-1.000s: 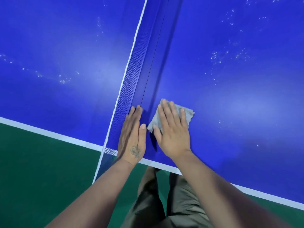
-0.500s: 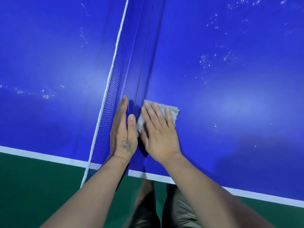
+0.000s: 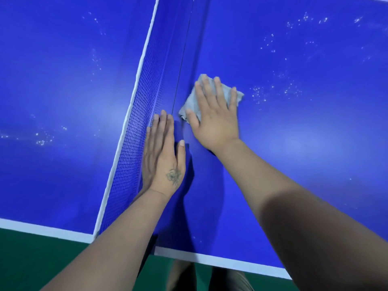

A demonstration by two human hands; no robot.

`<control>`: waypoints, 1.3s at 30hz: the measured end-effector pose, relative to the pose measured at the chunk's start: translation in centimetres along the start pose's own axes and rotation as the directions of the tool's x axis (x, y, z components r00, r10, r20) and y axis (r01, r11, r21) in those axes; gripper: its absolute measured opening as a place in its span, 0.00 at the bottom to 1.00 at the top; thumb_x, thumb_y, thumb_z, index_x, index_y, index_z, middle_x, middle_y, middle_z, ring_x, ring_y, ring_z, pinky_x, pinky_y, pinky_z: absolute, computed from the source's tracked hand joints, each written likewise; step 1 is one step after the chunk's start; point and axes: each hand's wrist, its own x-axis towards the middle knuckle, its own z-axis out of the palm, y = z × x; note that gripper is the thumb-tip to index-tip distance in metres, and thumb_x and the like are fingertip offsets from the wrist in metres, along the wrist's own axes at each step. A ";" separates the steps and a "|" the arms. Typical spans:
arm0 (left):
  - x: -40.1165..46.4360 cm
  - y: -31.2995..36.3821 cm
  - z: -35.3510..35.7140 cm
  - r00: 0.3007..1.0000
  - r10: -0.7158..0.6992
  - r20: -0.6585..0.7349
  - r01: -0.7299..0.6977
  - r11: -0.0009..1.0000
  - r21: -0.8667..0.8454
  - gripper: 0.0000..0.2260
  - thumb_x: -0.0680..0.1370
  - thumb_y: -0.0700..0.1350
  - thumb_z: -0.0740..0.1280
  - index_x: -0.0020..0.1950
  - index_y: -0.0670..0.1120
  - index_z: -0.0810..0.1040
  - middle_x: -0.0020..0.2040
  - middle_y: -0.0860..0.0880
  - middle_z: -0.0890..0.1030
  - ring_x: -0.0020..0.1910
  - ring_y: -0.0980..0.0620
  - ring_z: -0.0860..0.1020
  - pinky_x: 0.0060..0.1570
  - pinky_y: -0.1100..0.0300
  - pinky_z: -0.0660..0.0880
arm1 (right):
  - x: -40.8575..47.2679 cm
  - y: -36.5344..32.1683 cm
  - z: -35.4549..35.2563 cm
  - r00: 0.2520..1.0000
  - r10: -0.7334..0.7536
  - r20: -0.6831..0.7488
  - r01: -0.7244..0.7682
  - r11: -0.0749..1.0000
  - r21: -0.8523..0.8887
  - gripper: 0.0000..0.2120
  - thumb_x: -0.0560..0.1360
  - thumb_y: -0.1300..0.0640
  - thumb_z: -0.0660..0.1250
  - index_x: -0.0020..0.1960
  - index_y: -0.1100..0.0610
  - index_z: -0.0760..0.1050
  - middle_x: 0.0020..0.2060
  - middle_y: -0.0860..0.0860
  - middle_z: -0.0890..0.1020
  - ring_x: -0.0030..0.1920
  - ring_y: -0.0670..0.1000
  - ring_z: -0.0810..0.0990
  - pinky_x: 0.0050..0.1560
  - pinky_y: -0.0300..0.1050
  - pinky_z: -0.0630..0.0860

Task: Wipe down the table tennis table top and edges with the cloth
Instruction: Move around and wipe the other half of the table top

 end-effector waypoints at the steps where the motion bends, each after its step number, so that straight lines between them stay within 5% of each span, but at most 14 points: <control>1: 0.1 0.0 0.4 1.000 0.003 0.016 -0.005 0.997 0.075 0.27 0.87 0.45 0.58 0.85 0.38 0.58 0.87 0.42 0.56 0.87 0.45 0.52 0.84 0.42 0.53 | 0.4 0.0 0.0 0.999 -0.052 -0.006 0.052 0.999 -0.001 0.35 0.85 0.39 0.48 0.87 0.55 0.55 0.87 0.50 0.53 0.87 0.56 0.48 0.83 0.70 0.44; 8: 0.4 1.1 1.4 0.996 -0.045 0.080 0.017 0.949 0.316 0.31 0.87 0.54 0.53 0.87 0.40 0.54 0.88 0.42 0.50 0.87 0.46 0.46 0.85 0.42 0.50 | -3.8 3.8 -0.4 0.978 -0.206 -0.019 0.204 0.977 -0.063 0.33 0.87 0.40 0.51 0.87 0.54 0.54 0.87 0.49 0.52 0.87 0.54 0.49 0.84 0.67 0.49; 14: 0.7 1.6 1.1 0.995 -0.056 0.083 0.022 0.933 0.360 0.32 0.86 0.54 0.55 0.87 0.40 0.54 0.88 0.43 0.51 0.87 0.45 0.47 0.85 0.42 0.50 | -3.0 7.4 -1.0 0.992 -0.109 -0.055 0.108 0.994 -0.024 0.33 0.87 0.39 0.53 0.87 0.53 0.54 0.87 0.48 0.54 0.87 0.54 0.50 0.84 0.67 0.50; 21: 0.7 1.5 1.4 0.996 -0.053 0.073 0.023 0.932 0.362 0.32 0.86 0.53 0.57 0.86 0.39 0.56 0.87 0.43 0.53 0.87 0.45 0.49 0.84 0.40 0.53 | 7.5 6.4 -1.5 0.979 0.196 -0.062 -0.197 0.980 -0.005 0.35 0.85 0.38 0.48 0.88 0.52 0.52 0.87 0.48 0.51 0.87 0.55 0.47 0.84 0.67 0.42; 31: 1.4 1.7 1.4 0.996 -0.077 0.053 0.060 0.961 0.271 0.32 0.86 0.54 0.59 0.86 0.40 0.58 0.87 0.44 0.55 0.87 0.46 0.50 0.83 0.40 0.55 | 8.4 1.9 -0.5 0.982 -0.185 -0.049 0.184 0.982 -0.032 0.34 0.85 0.37 0.49 0.87 0.53 0.57 0.87 0.49 0.56 0.87 0.55 0.52 0.84 0.66 0.47; 39: 12.1 3.9 3.7 0.999 -0.038 0.005 0.037 0.990 0.135 0.30 0.87 0.53 0.56 0.86 0.39 0.57 0.87 0.43 0.54 0.87 0.47 0.48 0.85 0.43 0.51 | 5.4 10.8 -1.7 0.997 0.008 -0.081 -0.009 1.000 -0.005 0.34 0.86 0.39 0.54 0.88 0.51 0.53 0.87 0.46 0.53 0.87 0.53 0.49 0.85 0.65 0.47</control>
